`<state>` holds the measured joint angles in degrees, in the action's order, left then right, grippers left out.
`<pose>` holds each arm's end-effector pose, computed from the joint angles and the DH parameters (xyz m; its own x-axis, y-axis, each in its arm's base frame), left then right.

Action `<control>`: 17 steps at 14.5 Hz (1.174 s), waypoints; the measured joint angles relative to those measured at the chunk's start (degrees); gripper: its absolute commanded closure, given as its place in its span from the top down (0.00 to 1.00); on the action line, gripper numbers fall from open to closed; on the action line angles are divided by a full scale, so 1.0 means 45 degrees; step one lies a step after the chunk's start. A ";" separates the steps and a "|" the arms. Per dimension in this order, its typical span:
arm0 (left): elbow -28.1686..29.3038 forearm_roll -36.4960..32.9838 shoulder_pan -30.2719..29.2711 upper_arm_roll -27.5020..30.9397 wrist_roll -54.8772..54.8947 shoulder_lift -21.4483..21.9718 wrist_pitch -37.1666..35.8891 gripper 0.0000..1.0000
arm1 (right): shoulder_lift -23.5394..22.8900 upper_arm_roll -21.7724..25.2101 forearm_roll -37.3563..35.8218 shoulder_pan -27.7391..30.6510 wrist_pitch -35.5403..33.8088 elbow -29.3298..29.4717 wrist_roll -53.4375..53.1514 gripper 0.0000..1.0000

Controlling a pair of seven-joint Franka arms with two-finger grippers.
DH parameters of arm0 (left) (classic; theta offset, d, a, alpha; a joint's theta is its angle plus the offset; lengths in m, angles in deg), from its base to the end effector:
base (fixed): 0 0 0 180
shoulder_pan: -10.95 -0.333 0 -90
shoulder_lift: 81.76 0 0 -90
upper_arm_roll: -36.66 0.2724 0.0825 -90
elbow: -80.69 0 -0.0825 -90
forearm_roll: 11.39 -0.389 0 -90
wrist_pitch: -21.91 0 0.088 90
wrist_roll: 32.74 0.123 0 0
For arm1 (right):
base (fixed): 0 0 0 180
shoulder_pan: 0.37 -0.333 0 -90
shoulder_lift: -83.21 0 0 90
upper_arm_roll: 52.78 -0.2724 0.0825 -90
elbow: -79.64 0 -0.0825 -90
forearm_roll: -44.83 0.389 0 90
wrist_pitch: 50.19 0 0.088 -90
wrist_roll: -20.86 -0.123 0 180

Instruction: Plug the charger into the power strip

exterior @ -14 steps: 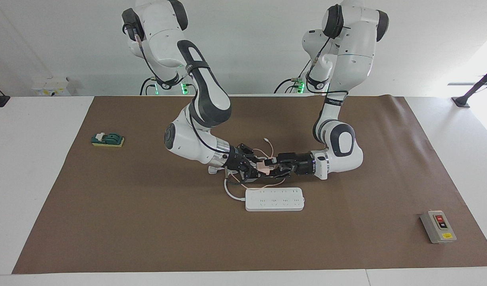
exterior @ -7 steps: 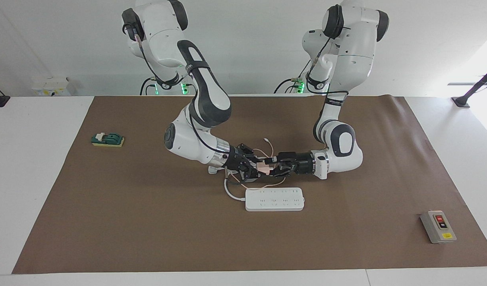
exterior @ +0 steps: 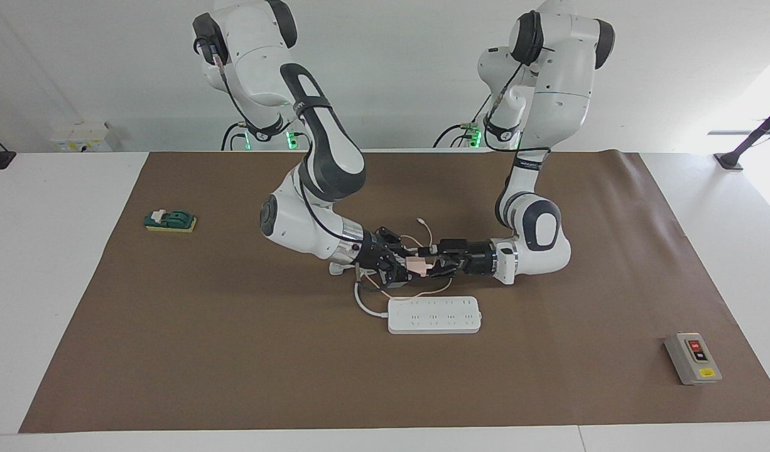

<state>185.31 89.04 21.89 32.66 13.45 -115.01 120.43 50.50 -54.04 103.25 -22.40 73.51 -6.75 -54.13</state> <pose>0.5790 -0.2621 0.2224 0.9985 -0.0172 -0.0518 0.0526 0.0468 0.9975 0.6320 0.3193 0.3079 0.0816 -0.6383 -0.7654 -0.9962 -0.0753 -0.0435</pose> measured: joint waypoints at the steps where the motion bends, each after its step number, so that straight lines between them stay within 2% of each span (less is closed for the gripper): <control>1: -0.0001 0.0078 0.0000 0.0001 0.0000 -0.0001 -0.0017 1.00 | 0.0000 0.0001 0.0000 0.0000 0.0000 0.0000 -0.0001 0.00; 13: -0.0190 0.0490 -0.0022 0.0053 0.0325 -0.0466 -0.0592 1.00 | 0.0000 0.0003 0.0001 0.0000 0.0000 0.0000 -0.0008 0.00; 14: -0.0190 0.0491 -0.0022 0.0053 0.0333 -0.0484 -0.0596 0.97 | 0.0000 0.0003 0.0001 0.0000 0.0000 0.0000 -0.0009 0.00; 15: -0.0192 0.0492 -0.0022 0.0053 0.0343 -0.0496 -0.0602 0.89 | 0.0000 0.0003 0.0001 0.0000 0.0000 0.0000 -0.0010 0.00; 16: -0.0203 0.0494 -0.0022 0.0053 0.0362 -0.0496 -0.0607 0.69 | 0.0000 0.0003 0.0001 0.0000 0.0000 0.0000 -0.0010 0.00; 17: -0.0222 0.0495 -0.0022 0.0053 0.0365 -0.0496 -0.0609 0.56 | 0.0000 0.0003 0.0001 0.0000 0.0000 0.0000 -0.0011 0.00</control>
<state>184.32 91.27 21.79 32.90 15.09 -117.24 117.69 50.50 -54.02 103.25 -22.40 73.51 -6.75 -54.18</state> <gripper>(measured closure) 0.044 0.507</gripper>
